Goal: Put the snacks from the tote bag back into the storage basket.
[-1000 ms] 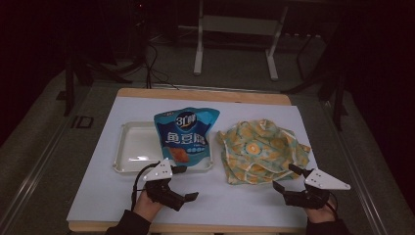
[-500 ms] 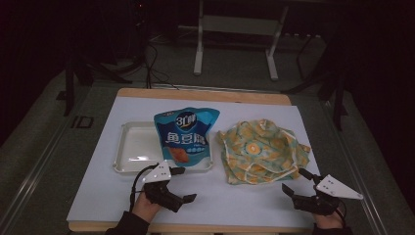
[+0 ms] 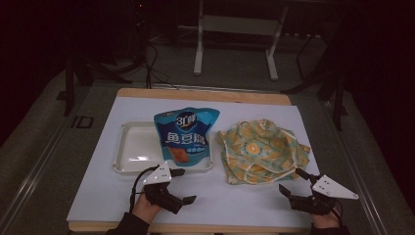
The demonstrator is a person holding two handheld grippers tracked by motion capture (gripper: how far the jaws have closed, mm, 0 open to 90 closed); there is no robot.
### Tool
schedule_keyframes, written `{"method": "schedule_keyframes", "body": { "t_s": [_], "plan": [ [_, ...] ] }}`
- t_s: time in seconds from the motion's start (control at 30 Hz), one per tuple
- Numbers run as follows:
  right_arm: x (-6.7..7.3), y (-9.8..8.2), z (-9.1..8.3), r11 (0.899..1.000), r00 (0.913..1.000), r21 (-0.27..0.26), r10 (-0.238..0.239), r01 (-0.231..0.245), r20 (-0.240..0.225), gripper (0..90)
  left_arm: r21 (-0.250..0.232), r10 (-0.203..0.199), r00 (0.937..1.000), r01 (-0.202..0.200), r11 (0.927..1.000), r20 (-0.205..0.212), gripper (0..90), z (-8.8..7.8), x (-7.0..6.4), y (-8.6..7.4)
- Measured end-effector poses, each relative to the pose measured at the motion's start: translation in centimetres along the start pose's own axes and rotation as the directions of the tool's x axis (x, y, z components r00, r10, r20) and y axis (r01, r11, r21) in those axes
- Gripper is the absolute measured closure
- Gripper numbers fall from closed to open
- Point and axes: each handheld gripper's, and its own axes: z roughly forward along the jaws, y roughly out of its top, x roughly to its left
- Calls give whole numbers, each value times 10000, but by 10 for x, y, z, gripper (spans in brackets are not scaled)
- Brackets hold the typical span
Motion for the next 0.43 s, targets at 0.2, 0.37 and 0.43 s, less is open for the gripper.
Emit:
{"method": "schedule_keyframes", "body": {
  "t_s": [0.2,0.37,0.43],
  "plan": [
    [2,1,0,9996,9999,-234,-159,157,-64,159,-37,-5,10000,5,10000,-52,26,-1,-1,0],
    [2,0,1,9997,9997,-161,-193,191,-142,158,-74,-27,9999,26,10000,-101,26,-1,-1,0],
    [1,0,2,9997,9997,-128,-210,208,-155,159,-98,-49,9999,48,9999,-126,26,-1,-1,-1]
  ]
}}
